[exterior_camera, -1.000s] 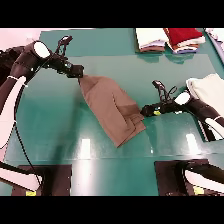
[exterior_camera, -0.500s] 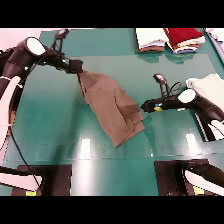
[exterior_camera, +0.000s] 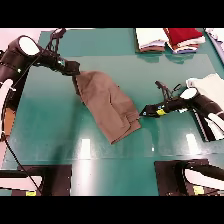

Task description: Fold the shirts.

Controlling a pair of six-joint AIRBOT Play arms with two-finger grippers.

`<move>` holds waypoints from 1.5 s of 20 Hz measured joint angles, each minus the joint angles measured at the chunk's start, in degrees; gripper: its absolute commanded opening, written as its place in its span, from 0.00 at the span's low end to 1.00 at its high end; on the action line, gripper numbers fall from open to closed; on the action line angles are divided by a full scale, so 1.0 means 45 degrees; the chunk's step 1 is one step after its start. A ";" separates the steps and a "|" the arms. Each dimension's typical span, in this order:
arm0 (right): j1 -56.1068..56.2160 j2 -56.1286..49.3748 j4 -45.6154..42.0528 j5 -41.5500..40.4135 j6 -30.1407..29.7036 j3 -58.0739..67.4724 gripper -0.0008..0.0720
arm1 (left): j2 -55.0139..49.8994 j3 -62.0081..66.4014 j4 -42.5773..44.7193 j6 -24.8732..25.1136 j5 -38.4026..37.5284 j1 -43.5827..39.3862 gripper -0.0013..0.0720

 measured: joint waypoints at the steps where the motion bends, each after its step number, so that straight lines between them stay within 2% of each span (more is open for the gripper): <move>1: 0.0112 -0.0359 0.0364 -0.0044 -0.0083 -0.0019 0.58 | 0.0010 -0.0141 0.0029 0.0005 -0.0049 0.0000 0.05; 2: 0.0272 -0.0690 0.0665 -0.0131 -0.0151 0.0000 0.57 | 0.0010 -0.0257 0.0034 0.0010 -0.0058 0.0000 0.05; 3: 0.0442 -0.0957 0.0976 -0.0267 -0.0219 0.0078 0.42 | 0.0024 -0.0340 0.0049 0.0015 -0.0121 0.0000 0.05; 5: 0.0763 -0.1370 0.1093 -0.0627 -0.0330 0.0296 0.03 | 0.0034 -0.0447 0.0063 0.0024 -0.0151 0.0000 0.05; 9: 0.1137 -0.1321 0.1117 -0.0981 -0.0651 0.1297 0.04 | 0.0277 -0.0525 0.0136 0.0029 -0.0102 0.0000 0.05; 14: 0.1214 0.0865 -0.0223 -0.0612 -0.0665 0.4133 0.04 | 0.2453 0.0165 0.0549 0.0034 0.0495 0.0000 0.05; 23: -0.0068 0.5241 -0.3177 0.1073 0.1472 0.9583 0.04 | 0.8199 0.2268 0.0738 0.0107 0.1253 0.0000 0.05; 26: -0.0593 0.5430 -0.3551 0.1909 0.2045 1.0146 0.04 | 0.8616 0.2191 0.0627 0.0117 0.0855 0.0000 0.05; 30: -0.0155 0.4629 -0.3784 0.2584 0.2511 0.8961 0.04 | 0.8019 0.0316 0.0398 0.0117 -0.0500 -0.0102 0.05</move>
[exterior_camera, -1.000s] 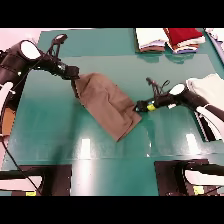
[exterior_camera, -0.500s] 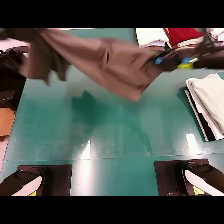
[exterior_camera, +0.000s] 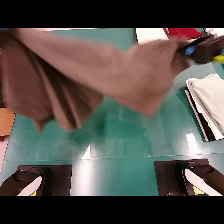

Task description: Fold the shirts.

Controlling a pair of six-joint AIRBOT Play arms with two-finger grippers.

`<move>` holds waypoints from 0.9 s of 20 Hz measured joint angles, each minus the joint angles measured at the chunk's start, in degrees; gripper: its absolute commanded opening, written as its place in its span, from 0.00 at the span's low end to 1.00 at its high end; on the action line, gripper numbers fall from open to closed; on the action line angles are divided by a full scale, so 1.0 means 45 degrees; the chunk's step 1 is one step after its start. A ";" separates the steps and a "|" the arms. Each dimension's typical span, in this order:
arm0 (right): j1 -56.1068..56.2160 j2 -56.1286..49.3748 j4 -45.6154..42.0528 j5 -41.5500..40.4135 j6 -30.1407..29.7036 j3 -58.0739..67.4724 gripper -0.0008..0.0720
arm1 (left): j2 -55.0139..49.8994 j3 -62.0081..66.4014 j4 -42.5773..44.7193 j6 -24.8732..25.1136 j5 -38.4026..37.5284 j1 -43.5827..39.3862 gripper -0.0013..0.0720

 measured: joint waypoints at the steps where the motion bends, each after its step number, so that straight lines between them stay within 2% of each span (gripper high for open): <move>1: 0.0185 -0.0291 -0.0024 0.0058 0.0053 -0.0549 0.04 | -0.0204 -0.0874 0.0000 0.0005 -0.0306 -0.0170 0.05; 6: 0.0476 -0.1554 -0.0209 0.0019 0.0170 -0.3041 0.04 | -0.0816 -0.5727 -0.0160 0.0253 -0.0155 -0.2142 0.05; 7: 0.0418 -0.1705 -0.0253 0.0034 0.0180 -0.3385 0.04 | -0.0874 -0.6625 -0.0165 0.0277 -0.0117 -0.2657 0.27; 8: 0.0345 -0.1807 -0.0306 0.0034 0.0180 -0.3648 0.04 | -0.0903 -0.7300 -0.0228 0.0301 -0.0049 -0.3050 0.73; 9: 0.0291 -0.1885 -0.0325 0.0053 0.0189 -0.3832 0.04 | -0.0933 -0.7883 -0.0272 0.0306 0.0024 -0.3410 0.85; 13: 0.0189 -0.2035 -0.0379 0.0058 0.0209 -0.4197 0.04 | -0.0952 -0.8548 -0.0044 0.0146 0.0617 -0.3332 0.85; 18: 0.0219 -0.2074 -0.0384 0.0063 0.0209 -0.4308 0.04 | -0.1073 -0.7927 0.0563 0.0024 0.2225 -0.0525 0.85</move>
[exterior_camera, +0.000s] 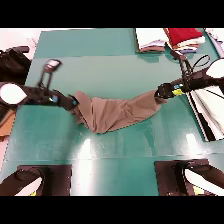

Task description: Fold the shirts.

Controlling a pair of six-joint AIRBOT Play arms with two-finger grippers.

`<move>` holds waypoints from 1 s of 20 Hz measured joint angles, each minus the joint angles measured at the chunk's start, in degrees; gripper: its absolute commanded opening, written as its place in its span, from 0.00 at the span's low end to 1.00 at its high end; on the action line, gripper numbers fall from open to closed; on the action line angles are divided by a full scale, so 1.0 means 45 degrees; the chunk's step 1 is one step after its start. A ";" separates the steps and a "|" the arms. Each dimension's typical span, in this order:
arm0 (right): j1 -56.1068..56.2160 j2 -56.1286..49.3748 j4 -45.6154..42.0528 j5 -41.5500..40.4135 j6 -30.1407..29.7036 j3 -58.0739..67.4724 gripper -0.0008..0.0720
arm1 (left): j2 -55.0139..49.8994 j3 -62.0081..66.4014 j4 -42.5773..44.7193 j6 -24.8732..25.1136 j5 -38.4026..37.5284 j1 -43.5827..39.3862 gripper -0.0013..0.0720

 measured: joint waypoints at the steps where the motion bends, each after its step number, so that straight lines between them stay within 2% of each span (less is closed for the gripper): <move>1: 0.0000 -0.0010 -0.0010 0.0000 0.0005 -0.0005 0.04 | -0.0155 0.0058 0.0044 -0.0010 0.0321 0.0568 0.85; 5: 0.0015 -0.0010 -0.0005 0.0000 0.0005 -0.0019 0.04 | -0.1549 0.0209 -0.0432 0.0117 0.1141 0.1656 0.85; 12: 0.0015 -0.0010 -0.0005 0.0024 0.0005 -0.0019 0.04 | -0.4857 0.1360 -0.3264 0.1812 0.1651 0.1569 0.85; 13: 0.0015 -0.0010 -0.0005 0.0029 0.0005 -0.0019 0.04 | -0.5119 0.1515 -0.3458 0.1923 0.1627 0.1481 0.80; 15: 0.0005 -0.0010 -0.0015 0.0024 0.0010 -0.0019 0.04 | -0.5474 0.1710 -0.3691 0.2064 0.1574 0.1389 0.20; 16: -0.0015 -0.0010 -0.0019 0.0015 0.0010 -0.0019 0.04 | -0.5571 0.1773 -0.3759 0.2127 0.1540 0.1360 0.05; 20: -0.0053 -0.0010 -0.0019 -0.0345 0.0010 -0.0019 0.04 | -0.5780 0.1885 -0.3915 0.2249 0.1360 0.1282 0.05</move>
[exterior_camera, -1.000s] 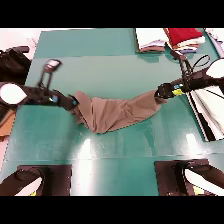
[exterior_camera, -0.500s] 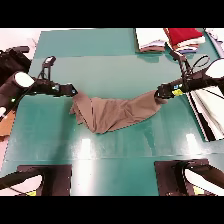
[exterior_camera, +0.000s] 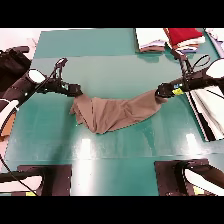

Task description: Fold the shirts.

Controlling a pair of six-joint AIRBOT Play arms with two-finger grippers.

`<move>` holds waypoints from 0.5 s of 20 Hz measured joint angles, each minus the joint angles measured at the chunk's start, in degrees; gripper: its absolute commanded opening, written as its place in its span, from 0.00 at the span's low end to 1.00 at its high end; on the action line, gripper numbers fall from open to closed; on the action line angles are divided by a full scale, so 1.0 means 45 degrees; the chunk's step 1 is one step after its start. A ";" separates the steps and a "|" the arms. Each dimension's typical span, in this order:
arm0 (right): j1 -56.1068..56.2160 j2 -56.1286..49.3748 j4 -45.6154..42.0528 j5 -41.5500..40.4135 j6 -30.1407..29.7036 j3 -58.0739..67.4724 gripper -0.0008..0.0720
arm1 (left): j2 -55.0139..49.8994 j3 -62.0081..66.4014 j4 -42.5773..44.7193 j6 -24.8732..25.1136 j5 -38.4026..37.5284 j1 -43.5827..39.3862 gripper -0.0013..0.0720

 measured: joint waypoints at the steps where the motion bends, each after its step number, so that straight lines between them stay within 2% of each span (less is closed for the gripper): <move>1: -0.0005 0.0000 0.0005 -0.0126 0.0000 -0.0005 0.04 | -0.0019 0.0015 0.0000 0.0029 -0.0073 0.0000 0.05; 4: -0.0015 0.0000 0.0015 -0.0544 0.0000 -0.0005 0.07 | -0.0053 0.0034 0.0019 0.0053 -0.0355 -0.0010 0.05; 6: -0.0015 -0.0029 0.0024 -0.0753 0.0000 -0.0005 0.45 | -0.0058 0.0034 0.0063 0.0073 -0.0500 -0.0019 0.05; 10: -0.0389 -0.0063 0.0015 -0.0753 0.0000 -0.0005 0.46 | 0.0427 0.0034 0.0627 0.0058 -0.0733 0.0049 0.05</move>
